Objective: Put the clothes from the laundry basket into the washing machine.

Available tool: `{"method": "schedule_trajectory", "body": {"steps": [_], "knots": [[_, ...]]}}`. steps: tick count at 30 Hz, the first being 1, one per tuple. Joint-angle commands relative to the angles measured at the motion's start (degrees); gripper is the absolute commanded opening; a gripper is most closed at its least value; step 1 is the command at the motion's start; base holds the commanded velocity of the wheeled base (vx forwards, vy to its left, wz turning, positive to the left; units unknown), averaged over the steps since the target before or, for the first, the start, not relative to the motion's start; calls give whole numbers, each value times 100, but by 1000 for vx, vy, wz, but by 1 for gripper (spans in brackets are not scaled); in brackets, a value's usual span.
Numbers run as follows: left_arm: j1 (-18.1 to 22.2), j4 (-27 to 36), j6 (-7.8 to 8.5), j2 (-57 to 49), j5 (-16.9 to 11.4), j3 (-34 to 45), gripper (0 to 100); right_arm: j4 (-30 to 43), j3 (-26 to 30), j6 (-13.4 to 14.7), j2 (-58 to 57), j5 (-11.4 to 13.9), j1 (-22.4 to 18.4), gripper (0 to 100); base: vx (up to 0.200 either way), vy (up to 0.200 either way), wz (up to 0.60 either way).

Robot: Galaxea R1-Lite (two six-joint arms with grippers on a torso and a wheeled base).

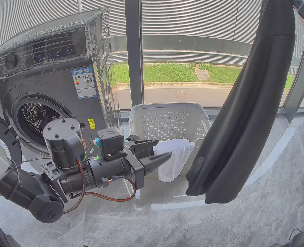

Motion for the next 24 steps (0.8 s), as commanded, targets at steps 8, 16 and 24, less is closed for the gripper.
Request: {"method": "schedule_trajectory", "body": {"steps": [8, 16, 24], "knots": [[-471, -407, 159, 834, -416, 643, 100, 4, -111, -20, -84, 9, 512, 0, 0, 0, 0], [-1087, -635, 168, 948, -741, 1012, 100, 4, -700, -20, 118, 0, 521, 0, 0, 0, 0], [-1148, -618, 150, 1590, -556, 643, 100, 4, -859, -20, 135, -26, 626, 0, 0, 0, 0]]}}
